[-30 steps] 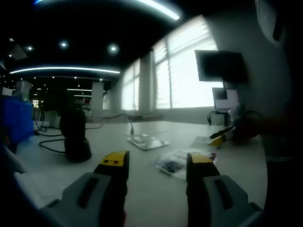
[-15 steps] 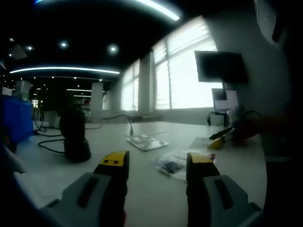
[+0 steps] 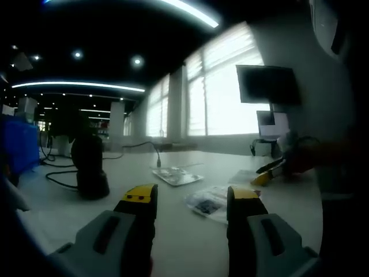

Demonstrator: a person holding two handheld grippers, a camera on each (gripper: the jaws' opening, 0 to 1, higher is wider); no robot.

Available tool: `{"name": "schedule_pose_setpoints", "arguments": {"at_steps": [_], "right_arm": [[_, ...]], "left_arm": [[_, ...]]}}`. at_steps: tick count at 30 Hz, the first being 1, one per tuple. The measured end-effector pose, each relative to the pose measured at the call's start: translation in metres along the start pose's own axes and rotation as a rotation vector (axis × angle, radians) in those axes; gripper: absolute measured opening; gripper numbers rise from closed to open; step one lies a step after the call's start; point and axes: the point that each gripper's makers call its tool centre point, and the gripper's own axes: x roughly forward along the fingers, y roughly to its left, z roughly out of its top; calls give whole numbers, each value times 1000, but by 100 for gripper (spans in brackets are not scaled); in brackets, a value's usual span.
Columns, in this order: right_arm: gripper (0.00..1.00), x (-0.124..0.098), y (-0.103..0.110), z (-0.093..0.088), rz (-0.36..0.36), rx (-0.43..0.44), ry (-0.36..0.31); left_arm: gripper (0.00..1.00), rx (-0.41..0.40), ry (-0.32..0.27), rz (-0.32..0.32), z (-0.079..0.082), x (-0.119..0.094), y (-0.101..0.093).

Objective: Clip sheet goods on table flip sheet goods clip sheet goods scan sheet goods put sheet goods back to table

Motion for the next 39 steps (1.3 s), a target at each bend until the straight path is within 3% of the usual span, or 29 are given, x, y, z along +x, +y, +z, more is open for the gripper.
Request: {"name": "schedule_pose_setpoints", "arguments": {"at_steps": [16, 23, 26, 31, 39], "right_arm": [[73, -11, 6, -5, -64, 30, -10], [73, -11, 4, -4, -60, 31, -12], [74, -12, 3, -2, -62, 51, -31], [75, -21, -3, 19, -79, 96, -116], [74, -26, -10, 27, -70, 79, -136]], "left_arm": [[41, -6, -10, -16, 2, 0, -3], [41, -2, -8, -13, 1, 0, -3], [41, 0, -5, -9, 1, 0, -2], [41, 5, -2, -5, 0, 1, -2], [41, 15, 9, -3, -2, 1, -3]]}}
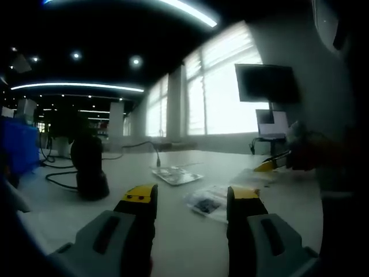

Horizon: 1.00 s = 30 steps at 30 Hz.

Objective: Clip sheet goods on table flip sheet goods clip sheet goods scan sheet goods put sheet goods back to table

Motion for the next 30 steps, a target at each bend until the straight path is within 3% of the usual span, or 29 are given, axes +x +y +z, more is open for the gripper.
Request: {"name": "schedule_pose_setpoints", "arguments": {"at_steps": [14, 20, 24, 30], "right_arm": [[70, 0, -22, 11, 15, -21, 0], [67, 3, -33, 18, 15, -91, -6], [67, 7, -42, 19, 15, -120, 12], [63, 16, -44, 21, 73, -158, 55]], "left_arm": [[41, 2, 7, 6, -1, 0, 1], [41, 8, 11, -6, -2, 0, -2], [41, 5, 9, -8, -1, 0, -2], [41, 0, 7, -8, -1, 0, -1]]}}
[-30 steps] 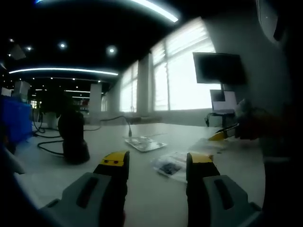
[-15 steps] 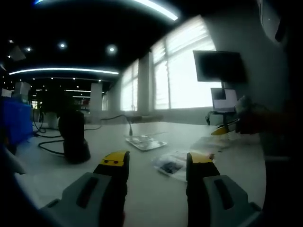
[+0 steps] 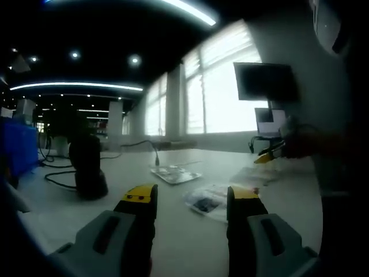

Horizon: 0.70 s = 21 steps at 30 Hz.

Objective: Clip sheet goods on table flip sheet goods clip sheet goods scan sheet goods put sheet goods back to table

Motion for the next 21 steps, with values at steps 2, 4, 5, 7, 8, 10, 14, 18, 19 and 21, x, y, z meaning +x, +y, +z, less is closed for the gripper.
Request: {"name": "schedule_pose_setpoints", "arguments": {"at_steps": [2, 4, 5, 7, 8, 10, 14, 18, 19, 21], "right_arm": [[60, 2, -1, 1, 15, -6, 4], [60, 5, -3, 1, 29, -21, 13], [60, 7, -4, 1, 30, -25, 16], [59, 10, -6, 0, 50, -36, 30], [59, 11, -8, 0, 57, -40, 36], [58, 14, -11, -1, 67, -57, 51], [55, 18, -17, 0, 85, -95, 74], [50, 23, -21, 0, 115, -113, 100], [49, 24, -22, -1, 121, -117, 110], [48, 26, -22, -3, 135, -124, 122]], "left_arm": [[41, -1, 0, 0, 0, 0, 0], [41, 0, 1, 1, 0, 0, 0], [41, 0, 1, 1, 0, 0, 0], [41, -2, 1, 1, 0, 0, 0], [41, -3, 0, 0, 0, 0, 0], [41, -3, 1, 0, 0, 0, 0], [41, -3, 0, 1, 0, -1, 0], [41, -1, 2, 0, 0, -1, 0], [41, -1, 2, 0, 0, -1, 0], [40, -1, 1, 1, 0, -1, 0]]}}
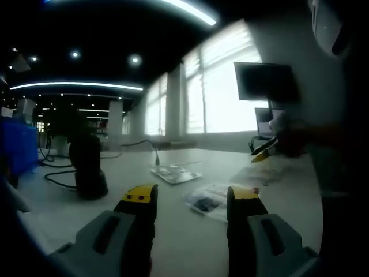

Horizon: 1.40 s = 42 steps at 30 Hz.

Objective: Clip sheet goods on table flip sheet goods clip sheet goods scan sheet goods put sheet goods back to table

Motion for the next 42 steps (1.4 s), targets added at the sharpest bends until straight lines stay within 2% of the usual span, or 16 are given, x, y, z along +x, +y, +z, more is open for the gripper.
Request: {"name": "schedule_pose_setpoints", "arguments": {"at_steps": [11, 17, 24, 27, 35, 39, 42], "right_arm": [[42, 17, 0, -13, 72, -14, 80], [32, 24, 0, -15, 102, -28, 106], [32, 25, 6, -17, 152, 6, 129], [31, 27, 5, -23, 156, 6, 159], [28, 30, 8, -24, 162, -19, 184], [27, 32, 11, -30, 170, -16, 229], [24, 31, 13, -32, 176, 37, 247]], "left_arm": [[40, 2, 7, 6, -1, 0, 1], [40, 3, 5, 16, -1, 0, 3], [40, 3, 6, 15, -1, 0, 3], [40, 0, 5, 14, -1, 1, 3], [40, -2, -2, 12, 0, 0, 3], [40, 0, 0, 12, 0, 1, 2], [40, -1, -1, 12, 0, 1, 3]]}}
